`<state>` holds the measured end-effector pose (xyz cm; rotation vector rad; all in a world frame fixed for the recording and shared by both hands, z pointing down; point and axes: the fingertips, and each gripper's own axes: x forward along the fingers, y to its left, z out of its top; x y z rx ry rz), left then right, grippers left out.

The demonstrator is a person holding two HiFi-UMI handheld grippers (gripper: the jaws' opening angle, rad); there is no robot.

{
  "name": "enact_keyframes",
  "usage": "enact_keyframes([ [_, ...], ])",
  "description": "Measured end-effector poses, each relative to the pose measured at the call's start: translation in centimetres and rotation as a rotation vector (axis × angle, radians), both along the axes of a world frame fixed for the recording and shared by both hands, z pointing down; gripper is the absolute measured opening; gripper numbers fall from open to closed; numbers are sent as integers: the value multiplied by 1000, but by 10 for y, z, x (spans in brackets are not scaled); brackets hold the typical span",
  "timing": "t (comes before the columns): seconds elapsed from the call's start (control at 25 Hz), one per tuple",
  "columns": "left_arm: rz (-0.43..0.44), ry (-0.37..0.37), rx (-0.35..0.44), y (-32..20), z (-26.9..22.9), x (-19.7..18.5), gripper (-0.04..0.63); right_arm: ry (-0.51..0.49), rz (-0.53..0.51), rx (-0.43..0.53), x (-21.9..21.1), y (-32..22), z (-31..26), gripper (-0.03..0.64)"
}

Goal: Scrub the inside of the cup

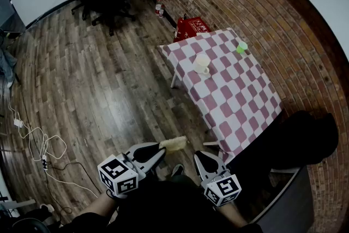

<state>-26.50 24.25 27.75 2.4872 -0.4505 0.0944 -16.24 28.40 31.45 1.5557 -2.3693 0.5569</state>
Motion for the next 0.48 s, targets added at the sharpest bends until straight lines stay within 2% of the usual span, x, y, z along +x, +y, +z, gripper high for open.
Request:
enact_keyframes([
  [0.16,-20,0,2,26,-17,12,64,-27,-8,20,10,27,-10,49],
  [0.28,-22,-9,-12,52,-20,37,64,-42,9,39,38,48,-19,49],
  [0.48,-21,-79,29,81,-19,81,64,-98,61,44,92,80,-13,48],
])
